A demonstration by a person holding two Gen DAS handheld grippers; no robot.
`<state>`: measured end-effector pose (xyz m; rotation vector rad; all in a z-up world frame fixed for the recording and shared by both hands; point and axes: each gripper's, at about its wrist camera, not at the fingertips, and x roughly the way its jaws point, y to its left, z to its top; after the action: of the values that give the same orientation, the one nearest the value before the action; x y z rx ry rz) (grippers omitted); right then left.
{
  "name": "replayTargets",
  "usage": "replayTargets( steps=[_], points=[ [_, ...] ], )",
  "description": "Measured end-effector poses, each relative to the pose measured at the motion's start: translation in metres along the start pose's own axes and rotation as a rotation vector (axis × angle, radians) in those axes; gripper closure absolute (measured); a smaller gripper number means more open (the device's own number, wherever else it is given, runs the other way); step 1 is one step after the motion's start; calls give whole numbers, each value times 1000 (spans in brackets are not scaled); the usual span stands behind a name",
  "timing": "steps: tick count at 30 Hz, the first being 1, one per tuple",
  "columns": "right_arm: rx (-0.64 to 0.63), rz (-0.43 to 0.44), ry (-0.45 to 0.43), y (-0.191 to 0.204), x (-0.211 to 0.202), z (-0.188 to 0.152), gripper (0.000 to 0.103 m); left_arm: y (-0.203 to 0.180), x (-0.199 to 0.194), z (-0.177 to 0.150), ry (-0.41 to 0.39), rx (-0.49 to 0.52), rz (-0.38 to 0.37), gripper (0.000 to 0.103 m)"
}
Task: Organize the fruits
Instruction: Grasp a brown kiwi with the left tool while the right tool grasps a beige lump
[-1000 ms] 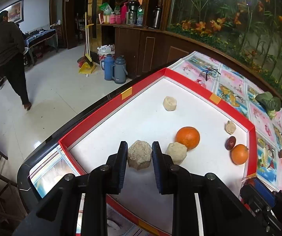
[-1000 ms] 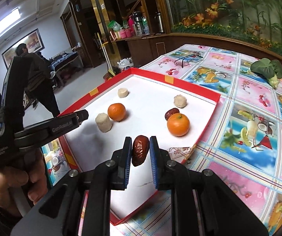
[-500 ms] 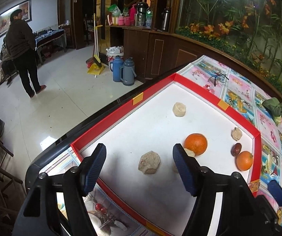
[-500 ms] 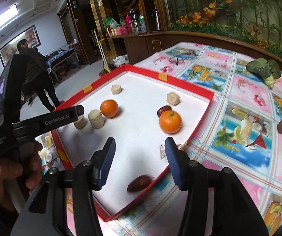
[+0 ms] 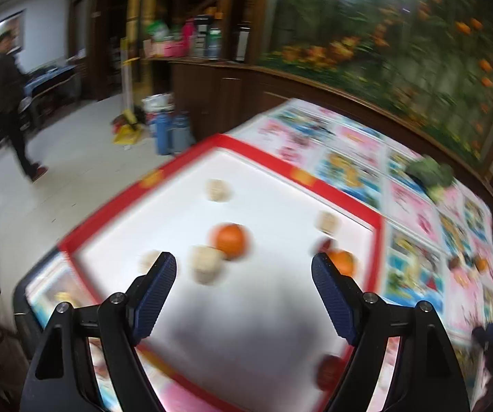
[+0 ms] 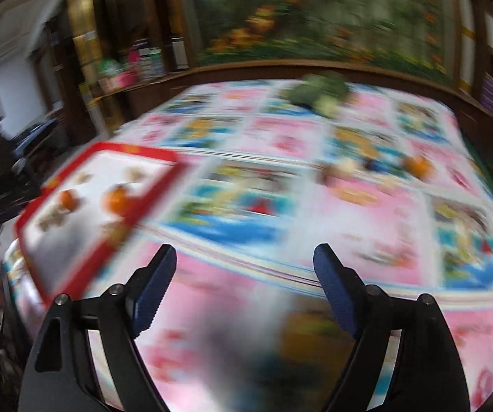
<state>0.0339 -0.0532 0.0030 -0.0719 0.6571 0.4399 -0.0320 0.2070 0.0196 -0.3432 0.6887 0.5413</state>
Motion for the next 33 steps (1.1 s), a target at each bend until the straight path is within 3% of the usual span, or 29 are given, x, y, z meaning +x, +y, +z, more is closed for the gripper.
replayTargets(
  steps=[5, 9, 14, 17, 19, 20, 29, 31, 32, 33],
  points=[
    [157, -133, 9, -89, 1, 6, 21, -62, 2, -16, 36, 143, -106, 22],
    [232, -131, 36, -128, 16, 22, 37, -111, 12, -28, 71, 256, -174, 22],
    [153, -120, 66, -122, 57, 50, 44, -165, 31, -38, 119, 348, -241, 22],
    [98, -164, 72, -116, 79, 63, 49, -187, 39, -38, 120, 369, -251, 22],
    [106, -162, 99, -120, 92, 68, 62, -202, 45, -38, 121, 379, -265, 22],
    [101, -179, 112, -120, 97, 71, 78, -212, 49, -37, 118, 390, -268, 22],
    [189, -164, 88, -141, 52, 40, 78, -282, 75, -35, 98, 463, -315, 22],
    [208, -157, 68, -144, 41, 34, 78, -287, 82, -36, 97, 468, -281, 30],
    [215, -150, 62, -145, 38, 32, 78, -289, 90, -36, 139, 471, -269, 49],
    [217, -145, 59, -145, 38, 33, 78, -288, 92, -35, 147, 464, -275, 59]
  ],
)
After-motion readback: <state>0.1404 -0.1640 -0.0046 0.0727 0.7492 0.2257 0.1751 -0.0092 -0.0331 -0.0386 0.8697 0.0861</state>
